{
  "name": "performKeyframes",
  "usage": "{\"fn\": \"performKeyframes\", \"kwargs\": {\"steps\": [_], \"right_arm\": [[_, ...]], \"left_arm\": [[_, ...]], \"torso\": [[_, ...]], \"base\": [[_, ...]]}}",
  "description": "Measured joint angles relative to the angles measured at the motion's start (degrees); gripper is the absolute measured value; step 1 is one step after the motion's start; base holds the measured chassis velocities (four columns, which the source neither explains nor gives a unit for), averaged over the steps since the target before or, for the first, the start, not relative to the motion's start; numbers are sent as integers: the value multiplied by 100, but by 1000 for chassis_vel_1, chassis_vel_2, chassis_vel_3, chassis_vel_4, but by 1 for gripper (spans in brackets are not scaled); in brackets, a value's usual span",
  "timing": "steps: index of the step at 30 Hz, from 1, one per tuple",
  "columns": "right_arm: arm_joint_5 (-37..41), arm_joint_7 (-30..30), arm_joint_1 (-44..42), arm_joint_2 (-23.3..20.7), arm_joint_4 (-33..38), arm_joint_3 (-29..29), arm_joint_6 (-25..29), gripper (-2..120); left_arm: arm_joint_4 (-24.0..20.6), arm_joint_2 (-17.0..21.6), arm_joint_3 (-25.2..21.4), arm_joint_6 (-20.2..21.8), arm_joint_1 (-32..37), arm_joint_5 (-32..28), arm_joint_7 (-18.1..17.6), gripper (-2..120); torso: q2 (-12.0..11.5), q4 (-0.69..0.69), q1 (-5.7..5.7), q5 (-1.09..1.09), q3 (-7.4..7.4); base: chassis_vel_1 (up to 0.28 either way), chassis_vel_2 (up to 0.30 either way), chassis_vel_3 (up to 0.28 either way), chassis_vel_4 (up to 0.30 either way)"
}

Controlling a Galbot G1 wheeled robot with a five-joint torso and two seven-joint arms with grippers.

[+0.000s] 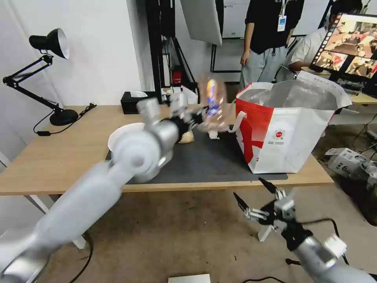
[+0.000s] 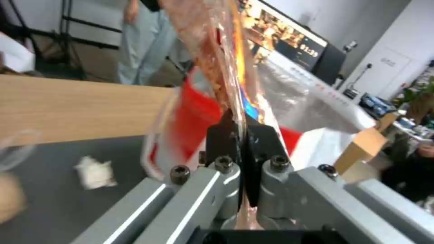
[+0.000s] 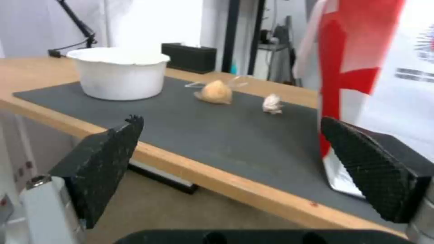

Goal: Pick up the trash from the table and place it into the takeout bag.

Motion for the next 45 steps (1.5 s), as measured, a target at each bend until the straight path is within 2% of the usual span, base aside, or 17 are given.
{"fn": "performKeyframes", "kwargs": {"steps": [5, 8, 9, 12, 14, 16, 19, 20, 22, 23, 26, 30, 31, 34, 41, 42, 45], "right_arm": [[-277, -220, -403, 539, 4, 200, 278, 100], [-405, -382, -708, 936, 45, 301, 443, 100], [-405, -382, -708, 936, 45, 301, 443, 100], [-449, -470, -814, 1109, 58, 352, 551, 100], [-453, -486, -817, 1203, 60, 359, 592, 100], [-453, -486, -810, 1215, 62, 360, 593, 100], [-441, -483, -763, 1261, 81, 360, 594, 100], [-441, -483, -763, 1261, 81, 360, 594, 100], [-425, -470, -748, 1286, 107, 359, 587, 100], [-425, -470, -748, 1286, 107, 359, 587, 100], [-389, -442, -749, 1314, 151, 385, 570, 100], [-376, -419, -740, 1315, 159, 396, 557, 100], [-373, -386, -707, 1315, 160, 398, 542, 100], [-372, -346, -677, 1314, 167, 396, 519, 100], [-352, -253, -603, 1311, 238, 388, 398, 100], [-350, -248, -586, 1310, 238, 377, 386, 100], [-350, -243, -560, 1309, 238, 346, 367, 100]], "left_arm": [[541, -508, 312, 31, -544, -156, -66, 0], [1298, -1028, 522, 0, -1102, 174, 174, 0], [1298, -1028, 522, 0, -1102, 174, 174, 0], [1855, -1357, 681, -146, -1418, 725, 507, 0], [2437, -1706, 842, -390, -1631, 1347, 880, 0], [2566, -1791, 882, -470, -1662, 1499, 953, 0], [3291, -2268, 1111, -916, -1745, 2430, 1370, 0], [3291, -2268, 1111, -916, -1745, 2430, 1370, 0], [3722, -2502, 1244, -1115, -1741, 3238, 1628, 0], [3722, -2502, 1244, -1115, -1741, 3238, 1628, 0], [4096, -2659, 1388, -1171, -1689, 4129, 2001, 0], [4163, -2664, 1473, -1066, -1681, 4327, 2159, 0], [4146, -2637, 1546, -869, -1681, 4366, 2311, 1], [4108, -2607, 1593, -769, -1685, 4367, 2455, 7], [4042, -2552, 1567, -676, -1712, 4135, 2531, 34], [3980, -2511, 1512, -664, -1718, 3994, 2473, 42], [3864, -2436, 1432, -658, -1719, 3766, 2315, 50]], "torso": [[0, 0, -1, -1, 0], [0, 1, 0, 0, 1], [0, 1, 0, 0, 1], [0, 0, 0, -1, 0], [0, 1, 0, 0, 0], [0, 2, 0, 0, 1], [0, 2, 0, 0, 1], [0, 2, 0, 0, 1], [0, 0, 1, 0, 1], [0, 0, 1, 0, 1], [0, 2, 1, -1, 1], [0, 2, 0, -1, 1], [0, 2, 1, -1, 1], [0, 2, 1, -1, 1], [0, 2, 1, -1, 1], [0, 2, 0, -1, 1], [0, 2, 0, -2, 1]], "base": [[0, 0, 0, 0], [0, 0, 0, 0], [0, 0, 0, 0], [0, 0, 0, 0], [0, 0, 0, 0], [0, 0, 0, 0], [0, 0, 0, 0], [0, 0, 0, 0], [0, 0, 0, 0], [0, 0, 0, 0], [0, 0, 0, 0], [0, 0, 0, 0], [0, 0, 0, 0], [0, 0, 0, 0], [0, 0, 0, 0], [0, 0, 0, 0], [0, 0, 0, 0]]}}
